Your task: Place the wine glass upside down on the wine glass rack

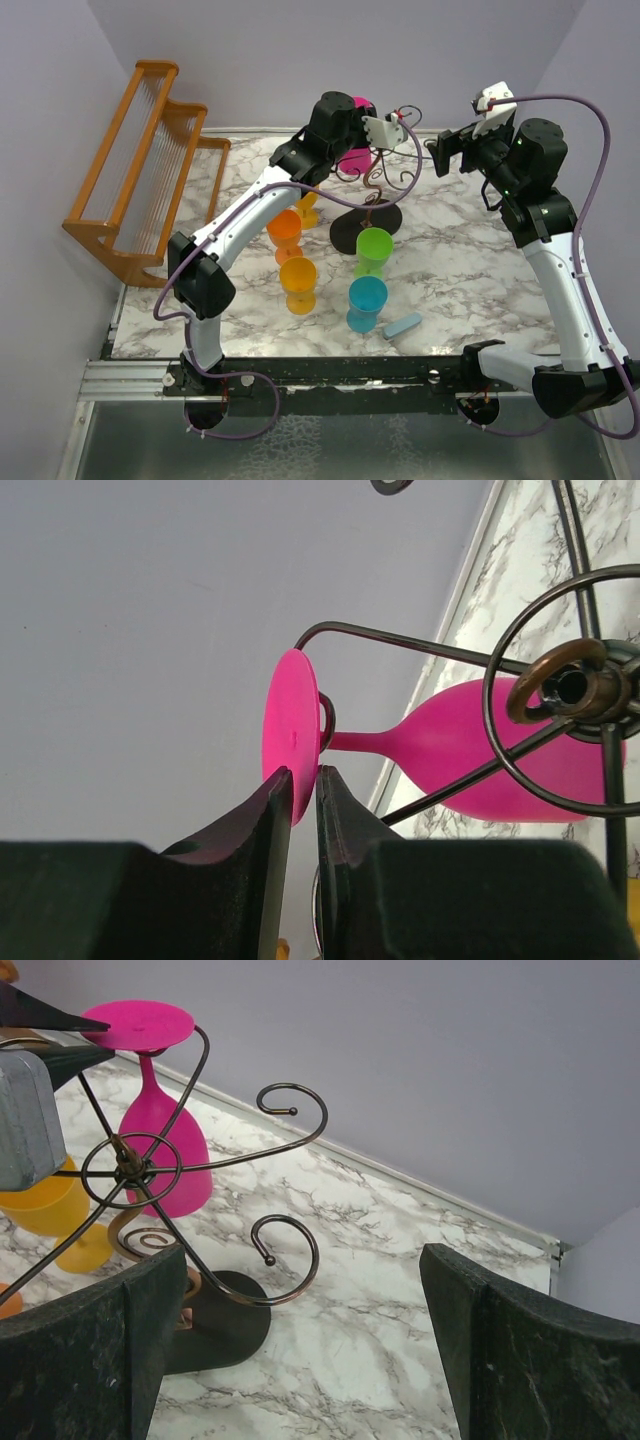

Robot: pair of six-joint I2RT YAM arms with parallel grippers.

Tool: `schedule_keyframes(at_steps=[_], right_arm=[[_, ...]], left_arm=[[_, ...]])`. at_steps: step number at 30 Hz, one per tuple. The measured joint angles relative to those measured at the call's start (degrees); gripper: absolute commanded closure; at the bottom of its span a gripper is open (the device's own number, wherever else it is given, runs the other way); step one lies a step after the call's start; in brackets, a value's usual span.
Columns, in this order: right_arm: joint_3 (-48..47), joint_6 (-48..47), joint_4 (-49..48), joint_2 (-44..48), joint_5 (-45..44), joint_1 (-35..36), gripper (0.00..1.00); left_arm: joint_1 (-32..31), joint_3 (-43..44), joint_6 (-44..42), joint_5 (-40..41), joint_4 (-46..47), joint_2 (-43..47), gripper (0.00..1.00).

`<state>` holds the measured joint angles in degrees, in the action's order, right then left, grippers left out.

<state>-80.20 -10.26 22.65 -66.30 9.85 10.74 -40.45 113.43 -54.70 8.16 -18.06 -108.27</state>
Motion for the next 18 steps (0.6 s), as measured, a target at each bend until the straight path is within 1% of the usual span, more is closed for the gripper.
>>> schedule_keyframes(at_steps=[6, 14, 18], right_arm=[[0.02, 0.00, 0.00, 0.00, 0.07, 0.00, 0.01], [0.02, 0.00, 0.00, 0.00, 0.24, -0.33, 0.00], [0.02, 0.02, -0.02, 0.00, 0.35, -0.35, 0.00]], left_arm=[[-0.42, -0.22, 0.87, -0.66, -0.85, 0.44, 0.71], [-0.50, -0.22, 2.36, -2.12, -3.52, 1.86, 0.63], [-0.50, -0.22, 3.82, -3.08, -5.11, 2.86, 0.56]])
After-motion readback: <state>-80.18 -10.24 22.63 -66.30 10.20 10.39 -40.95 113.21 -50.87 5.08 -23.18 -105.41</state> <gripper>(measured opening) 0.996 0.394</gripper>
